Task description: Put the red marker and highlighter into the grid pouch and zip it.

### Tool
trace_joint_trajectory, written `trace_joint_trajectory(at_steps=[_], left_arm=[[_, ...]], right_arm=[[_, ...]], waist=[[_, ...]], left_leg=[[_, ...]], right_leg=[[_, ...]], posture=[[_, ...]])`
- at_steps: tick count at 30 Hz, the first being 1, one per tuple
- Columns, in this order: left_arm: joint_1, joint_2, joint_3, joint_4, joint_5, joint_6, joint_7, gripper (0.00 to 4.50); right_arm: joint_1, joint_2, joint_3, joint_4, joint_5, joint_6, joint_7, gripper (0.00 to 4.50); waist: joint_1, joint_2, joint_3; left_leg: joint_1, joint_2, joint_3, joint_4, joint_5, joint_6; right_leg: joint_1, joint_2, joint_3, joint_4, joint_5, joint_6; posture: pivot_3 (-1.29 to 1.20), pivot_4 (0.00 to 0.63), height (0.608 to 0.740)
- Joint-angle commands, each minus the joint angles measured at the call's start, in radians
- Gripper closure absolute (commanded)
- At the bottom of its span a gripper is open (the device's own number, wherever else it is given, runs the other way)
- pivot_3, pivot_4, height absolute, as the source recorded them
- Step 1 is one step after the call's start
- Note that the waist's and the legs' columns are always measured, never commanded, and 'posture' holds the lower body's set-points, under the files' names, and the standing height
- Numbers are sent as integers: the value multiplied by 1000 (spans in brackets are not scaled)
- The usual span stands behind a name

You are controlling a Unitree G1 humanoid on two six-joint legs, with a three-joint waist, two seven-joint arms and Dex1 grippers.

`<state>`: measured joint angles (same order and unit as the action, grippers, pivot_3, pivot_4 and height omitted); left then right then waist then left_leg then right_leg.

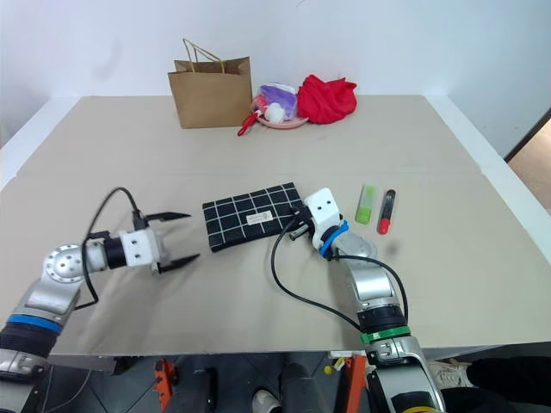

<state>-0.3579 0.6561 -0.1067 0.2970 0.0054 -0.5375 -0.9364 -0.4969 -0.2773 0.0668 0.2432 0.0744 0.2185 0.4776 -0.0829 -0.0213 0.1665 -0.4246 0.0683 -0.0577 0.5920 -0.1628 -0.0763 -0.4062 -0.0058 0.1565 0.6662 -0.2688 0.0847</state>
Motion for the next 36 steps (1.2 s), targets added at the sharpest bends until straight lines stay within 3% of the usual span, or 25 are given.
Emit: trace_joint_trajectory(at_steps=[1,13,25,27,34,36], left_arm=[[-26,-3,-33,24,2,-54,-26,0],[-239,-54,-134,336,259,-350,181,0],[-372,-104,-220,575,318,-465,238,0],[-389,-110,-231,608,310,-481,231,811],[-439,-113,-261,684,336,-530,237,4361],[-453,-112,-263,703,338,-535,239,4479]], right_arm=[[10,5,-9,-39,7,1,-7,4434],[26,12,-8,-82,7,14,-21,4434],[45,5,-10,-118,8,22,-20,4434],[44,5,-10,-118,8,23,-19,4500],[47,4,-9,-124,8,22,-17,4500],[50,5,-7,-127,8,22,-17,4500]], waist=[[1,0,0],[5,1,0],[10,1,-1],[10,1,-1],[11,3,-2],[10,4,-2]], left_leg=[[0,0,0,0,0,0],[1,0,0,2,2,2],[1,-1,0,2,2,2],[1,-1,0,2,2,2],[0,-1,0,2,3,2],[1,-1,0,2,3,2]], right_leg=[[0,0,0,0,0,0],[1,0,0,0,3,1],[2,0,0,0,4,2],[2,0,0,0,4,2],[2,0,0,0,4,2],[2,0,0,0,4,2]], posture=[[0,150,740],[0,150,740],[0,150,740],[0,150,740],[0,150,740],[0,150,740]])
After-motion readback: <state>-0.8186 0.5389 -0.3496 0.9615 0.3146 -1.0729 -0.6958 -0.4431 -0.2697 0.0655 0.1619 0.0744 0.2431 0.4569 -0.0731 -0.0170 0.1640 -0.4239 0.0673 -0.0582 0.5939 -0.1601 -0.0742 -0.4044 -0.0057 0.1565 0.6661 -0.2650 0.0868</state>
